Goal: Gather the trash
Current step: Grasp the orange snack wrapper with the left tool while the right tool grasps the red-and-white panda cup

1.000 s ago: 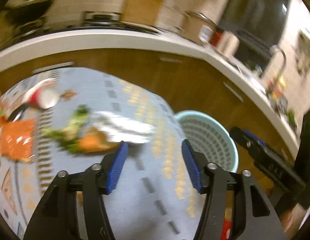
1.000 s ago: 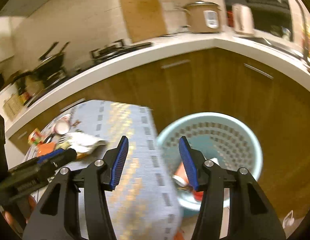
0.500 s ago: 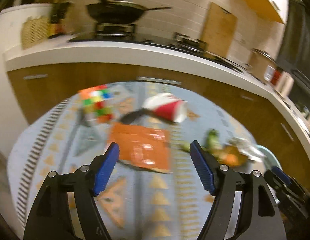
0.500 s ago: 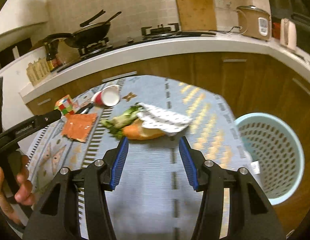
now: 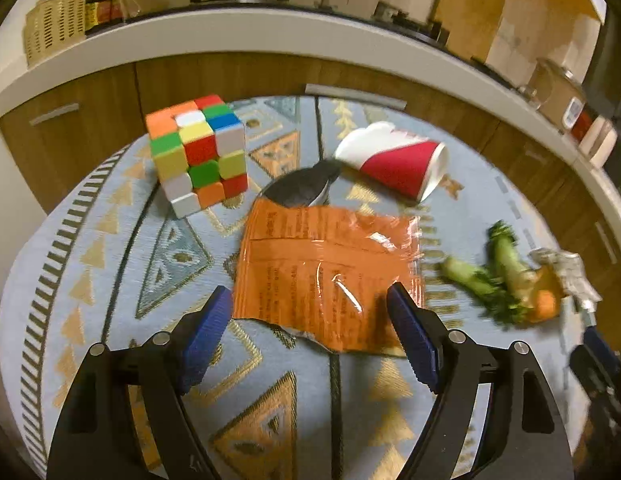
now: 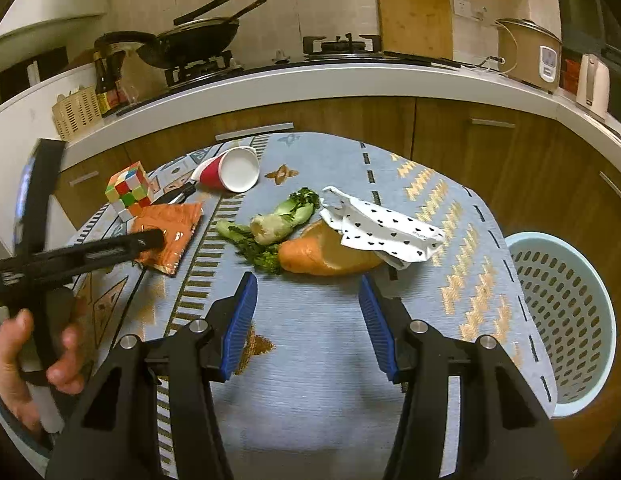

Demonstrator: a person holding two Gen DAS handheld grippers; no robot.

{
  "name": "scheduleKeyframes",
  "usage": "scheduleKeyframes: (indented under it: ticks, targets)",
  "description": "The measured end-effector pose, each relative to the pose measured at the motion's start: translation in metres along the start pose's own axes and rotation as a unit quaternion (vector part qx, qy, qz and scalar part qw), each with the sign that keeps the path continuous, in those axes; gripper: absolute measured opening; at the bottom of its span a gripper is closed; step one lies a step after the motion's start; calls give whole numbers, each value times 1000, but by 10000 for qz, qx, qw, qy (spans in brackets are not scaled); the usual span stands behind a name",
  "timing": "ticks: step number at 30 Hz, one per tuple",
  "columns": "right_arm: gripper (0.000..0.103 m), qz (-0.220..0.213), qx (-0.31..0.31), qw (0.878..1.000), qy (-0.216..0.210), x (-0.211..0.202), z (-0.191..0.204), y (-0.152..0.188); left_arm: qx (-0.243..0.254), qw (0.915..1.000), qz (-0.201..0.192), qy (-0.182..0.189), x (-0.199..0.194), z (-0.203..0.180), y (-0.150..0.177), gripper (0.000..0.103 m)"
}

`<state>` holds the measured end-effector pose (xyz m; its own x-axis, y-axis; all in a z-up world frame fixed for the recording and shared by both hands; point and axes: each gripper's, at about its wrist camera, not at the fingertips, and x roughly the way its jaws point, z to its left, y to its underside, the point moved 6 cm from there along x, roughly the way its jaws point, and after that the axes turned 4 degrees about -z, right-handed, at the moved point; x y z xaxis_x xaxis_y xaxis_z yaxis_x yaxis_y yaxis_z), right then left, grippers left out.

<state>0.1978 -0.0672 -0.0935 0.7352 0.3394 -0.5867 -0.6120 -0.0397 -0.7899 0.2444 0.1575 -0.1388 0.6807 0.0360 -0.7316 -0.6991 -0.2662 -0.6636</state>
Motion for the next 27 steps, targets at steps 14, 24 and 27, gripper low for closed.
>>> scheduleKeyframes:
  ticks: [14, 24, 27]
  targets:
    - [51, 35, -304, 9993, -215, 9, 31, -12, 816, 9961, -322, 4, -13, -29, 14, 13]
    - [51, 307, -460, 9970, -532, 66, 74, -73, 171, 9959, -863, 190, -37, 6, 5, 9]
    - [51, 409, -488, 9965, -540, 95, 87, -88, 166, 9949, -994, 78, -40, 5, 3, 9]
